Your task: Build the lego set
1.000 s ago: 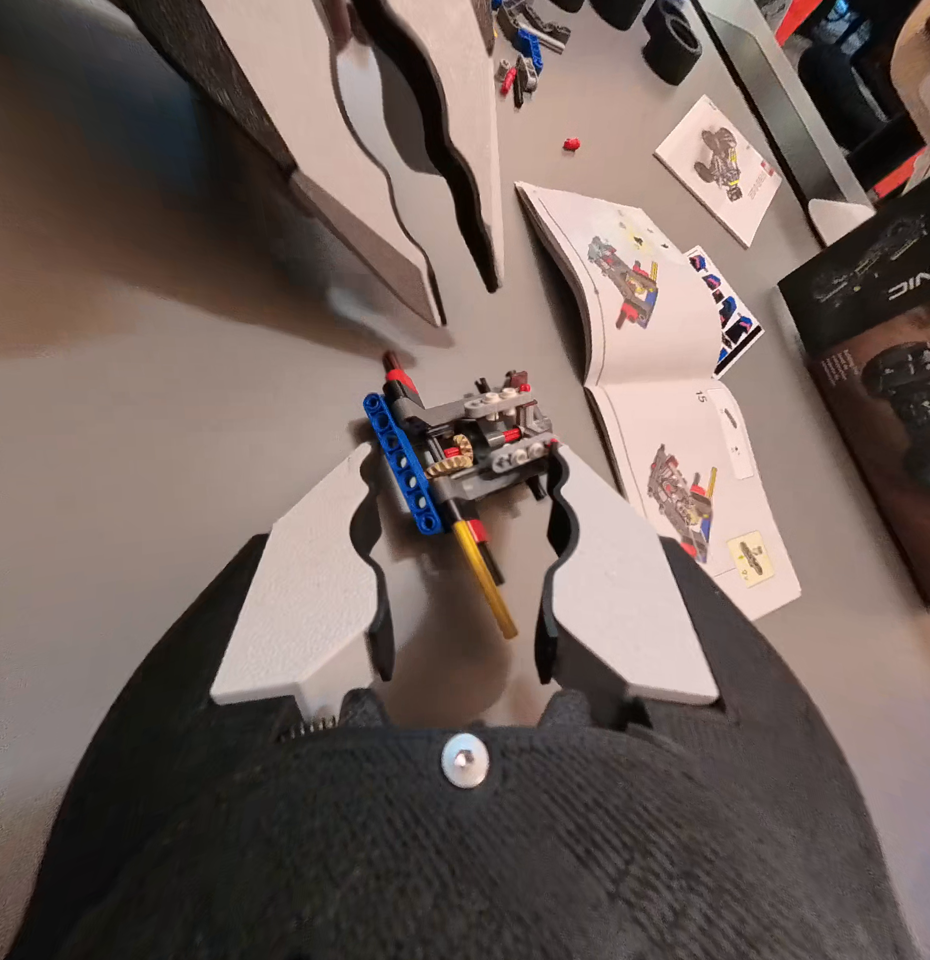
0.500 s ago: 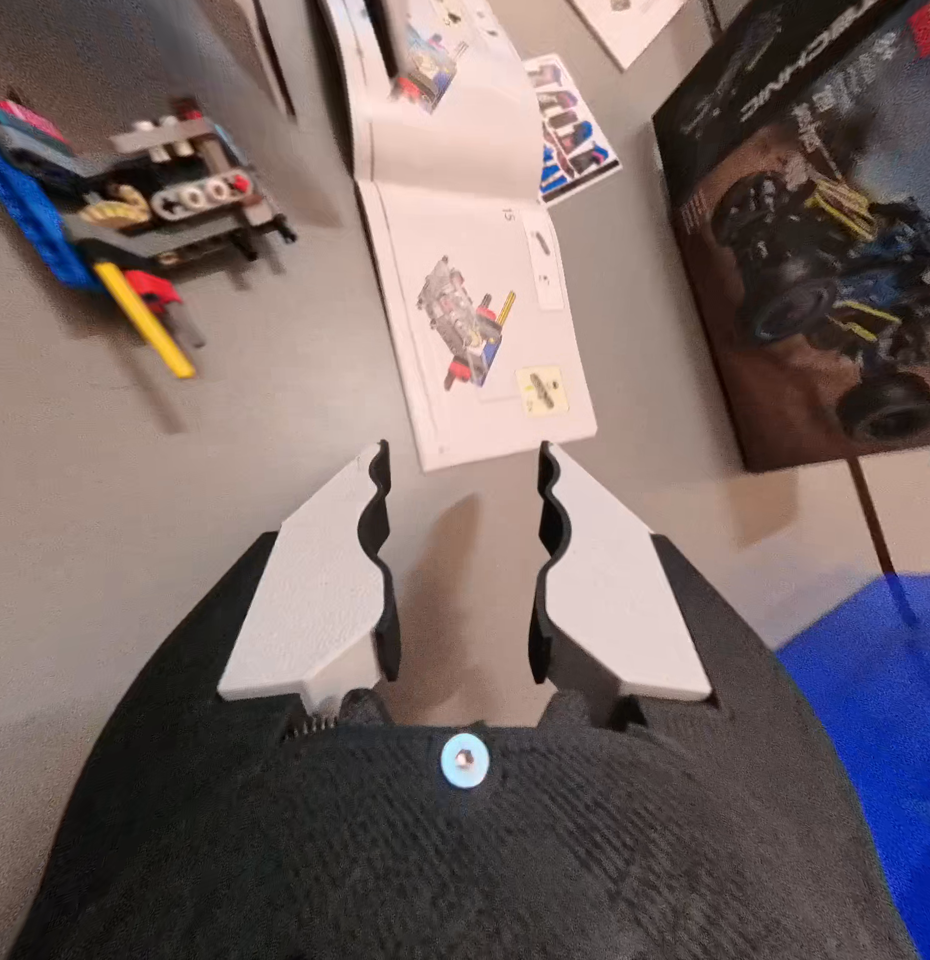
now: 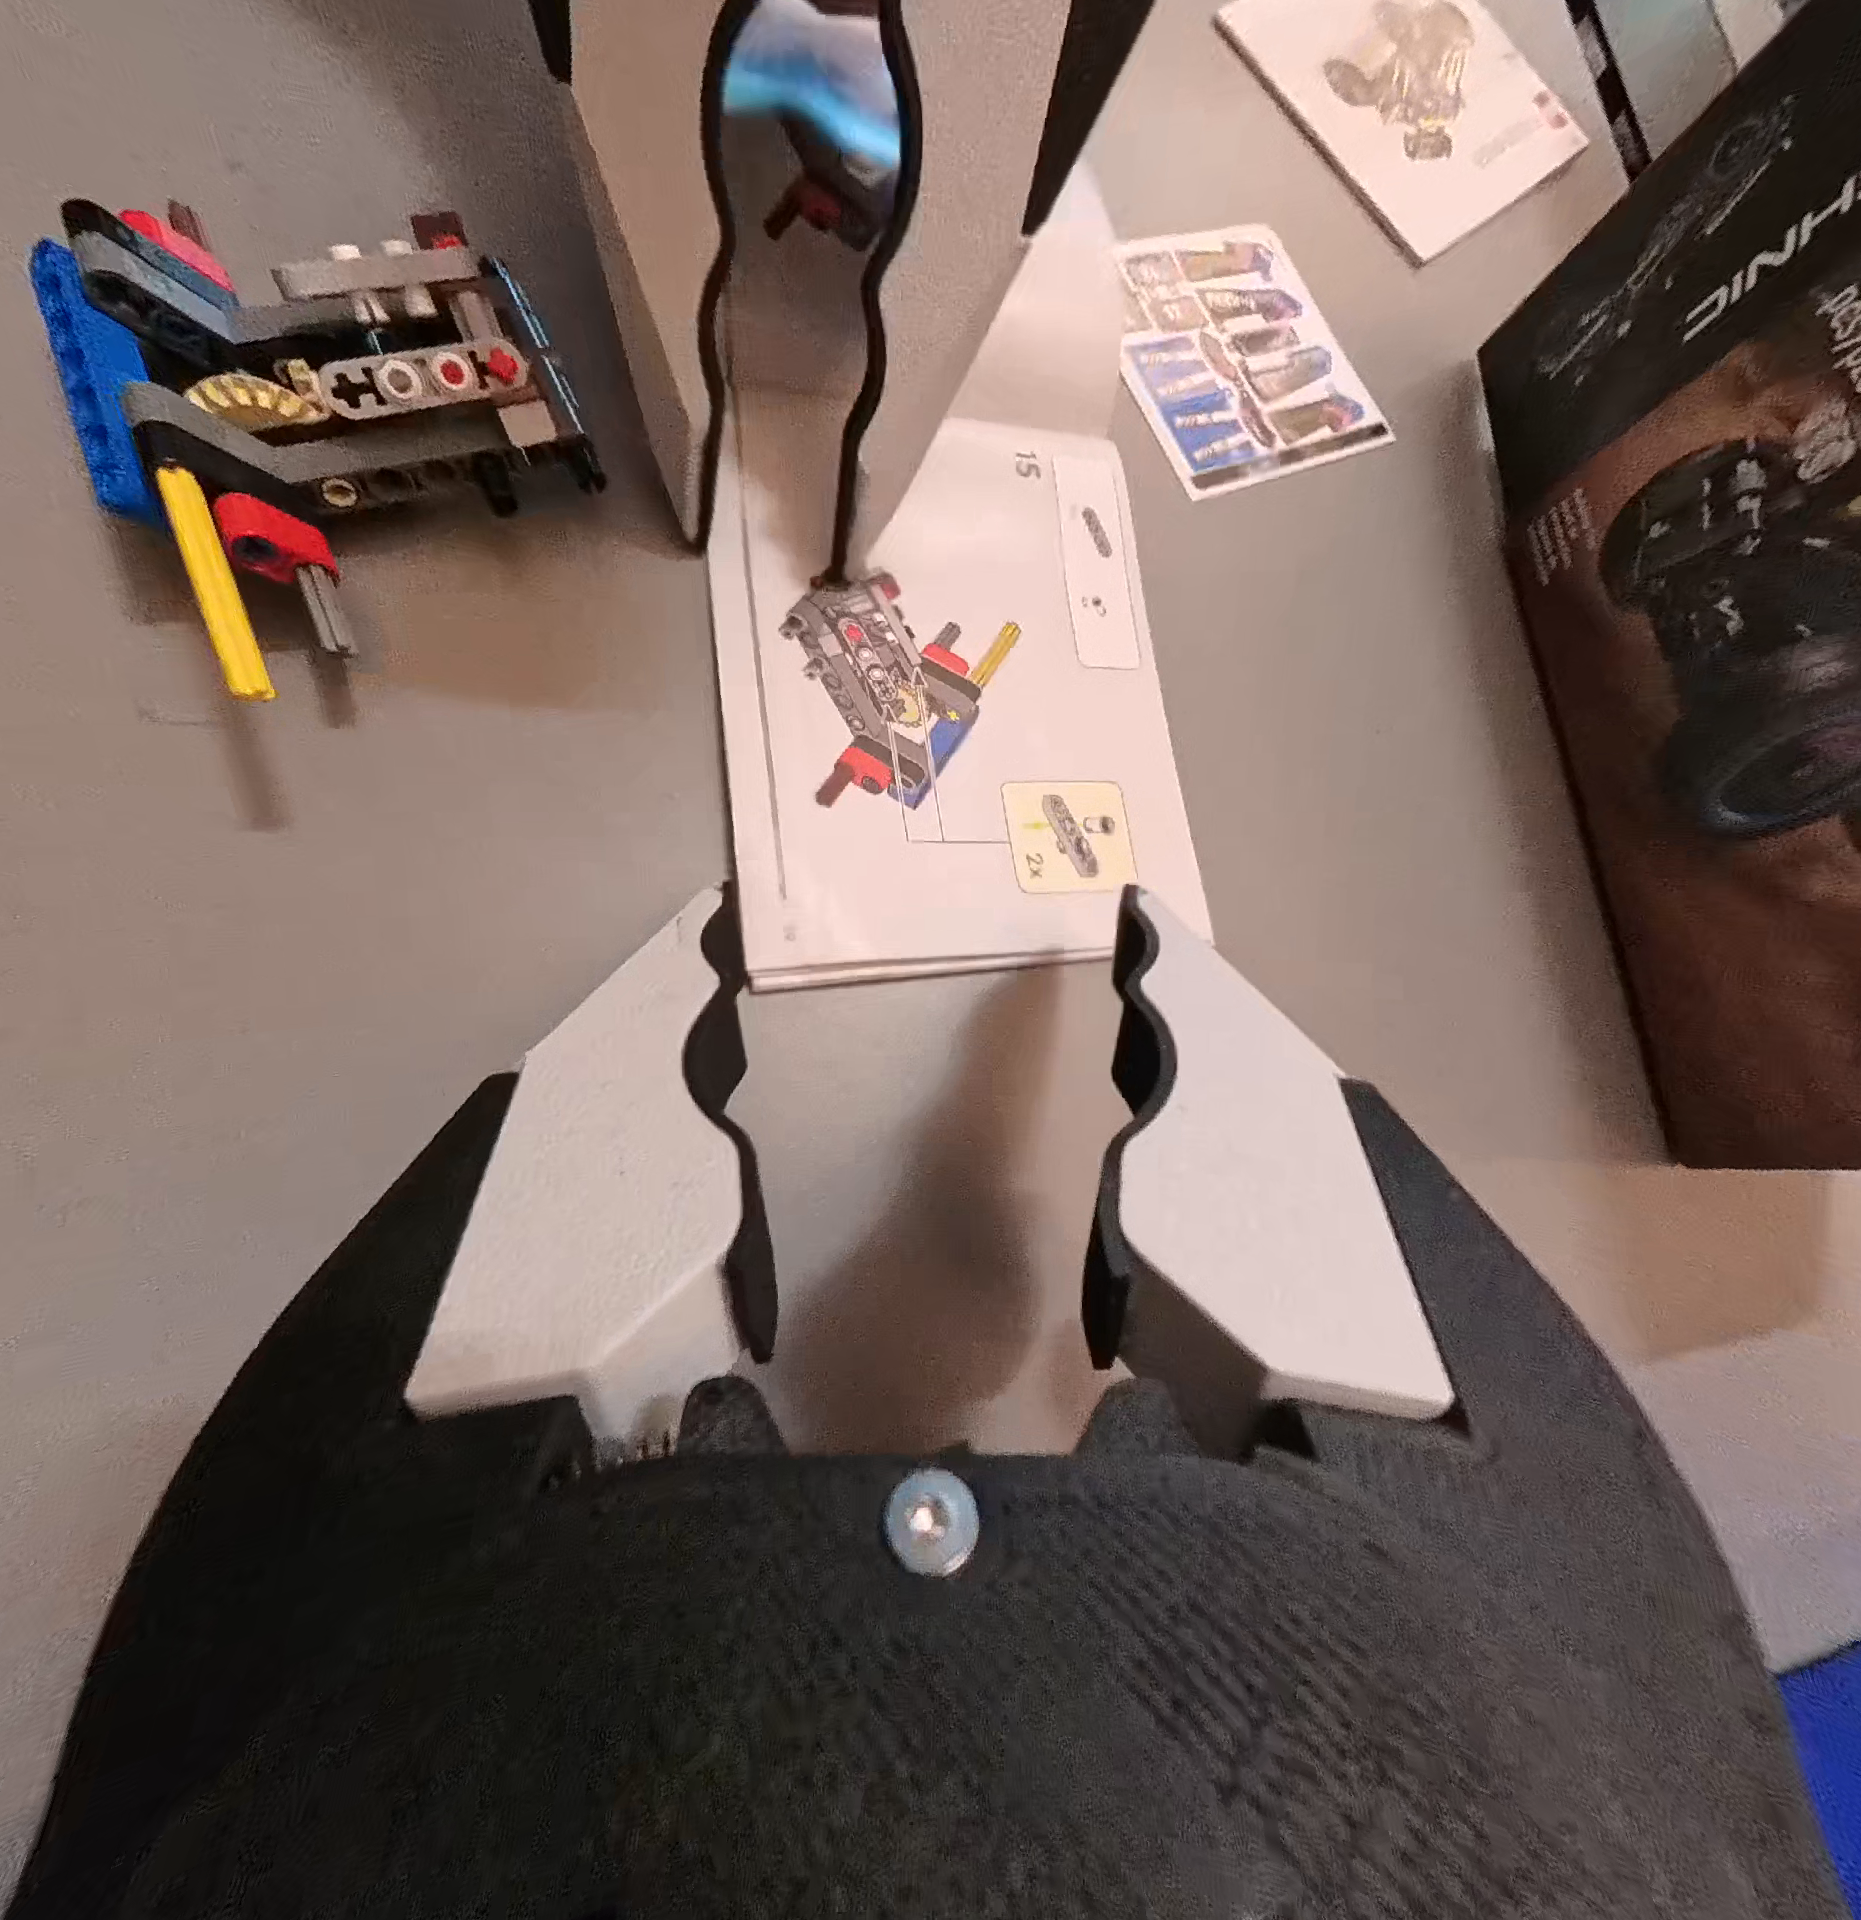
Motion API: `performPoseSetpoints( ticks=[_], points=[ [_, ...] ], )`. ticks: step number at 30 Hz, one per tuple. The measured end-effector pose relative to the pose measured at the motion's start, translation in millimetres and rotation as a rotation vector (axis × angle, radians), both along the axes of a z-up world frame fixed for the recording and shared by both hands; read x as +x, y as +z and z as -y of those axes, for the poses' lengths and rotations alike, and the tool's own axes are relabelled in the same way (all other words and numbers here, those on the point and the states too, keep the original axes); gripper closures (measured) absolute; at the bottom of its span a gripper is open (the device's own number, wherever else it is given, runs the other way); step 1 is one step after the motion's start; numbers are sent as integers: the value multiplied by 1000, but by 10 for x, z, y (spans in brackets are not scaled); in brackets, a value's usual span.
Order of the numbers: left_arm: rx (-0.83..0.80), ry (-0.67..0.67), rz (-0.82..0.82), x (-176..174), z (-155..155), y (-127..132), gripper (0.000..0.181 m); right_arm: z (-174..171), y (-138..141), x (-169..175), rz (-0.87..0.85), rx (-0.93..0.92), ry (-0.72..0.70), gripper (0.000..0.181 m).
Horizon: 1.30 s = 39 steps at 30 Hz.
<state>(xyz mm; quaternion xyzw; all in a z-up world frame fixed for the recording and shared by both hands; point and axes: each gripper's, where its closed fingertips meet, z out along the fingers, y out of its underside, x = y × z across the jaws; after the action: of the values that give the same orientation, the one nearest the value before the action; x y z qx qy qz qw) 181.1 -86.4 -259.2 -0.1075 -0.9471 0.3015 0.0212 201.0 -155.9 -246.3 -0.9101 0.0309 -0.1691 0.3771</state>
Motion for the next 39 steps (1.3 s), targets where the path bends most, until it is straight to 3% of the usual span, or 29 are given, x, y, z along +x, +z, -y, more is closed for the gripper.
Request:
performPoseSetpoints(
  ticks=[1,6,12,22,25,27,31,32,35,39],
  points=[
    [-6,5,4,-7,-5,1,161,-18,0,-10,2,10,4,112],
    [-16,18,77,23,-34,0,181,-110,3,-69,27,14,57,120],
    [-27,43,96,68,-44,41,181,-52,12,-7,70,-22,42,125],
    [-242,201,86,232,-99,370,181,-153,105,151,260,-71,64,124],
    [-235,204,92,224,-112,334,181,-150,21,96,204,-103,91,139],
    [-188,189,106,215,-80,230,151,-161,-4,93,167,-92,79,147],
    [-100,179,91,247,22,46,133,-192,-98,-1,55,-72,63,181],
    [-88,181,66,246,45,25,133,-223,-94,6,40,-34,33,181],
    [-53,198,-10,221,70,1,160,-298,-92,-91,-42,16,36,181],
    [-69,165,-28,183,69,4,177,-401,-86,-231,-98,55,122,180]
  ],
)
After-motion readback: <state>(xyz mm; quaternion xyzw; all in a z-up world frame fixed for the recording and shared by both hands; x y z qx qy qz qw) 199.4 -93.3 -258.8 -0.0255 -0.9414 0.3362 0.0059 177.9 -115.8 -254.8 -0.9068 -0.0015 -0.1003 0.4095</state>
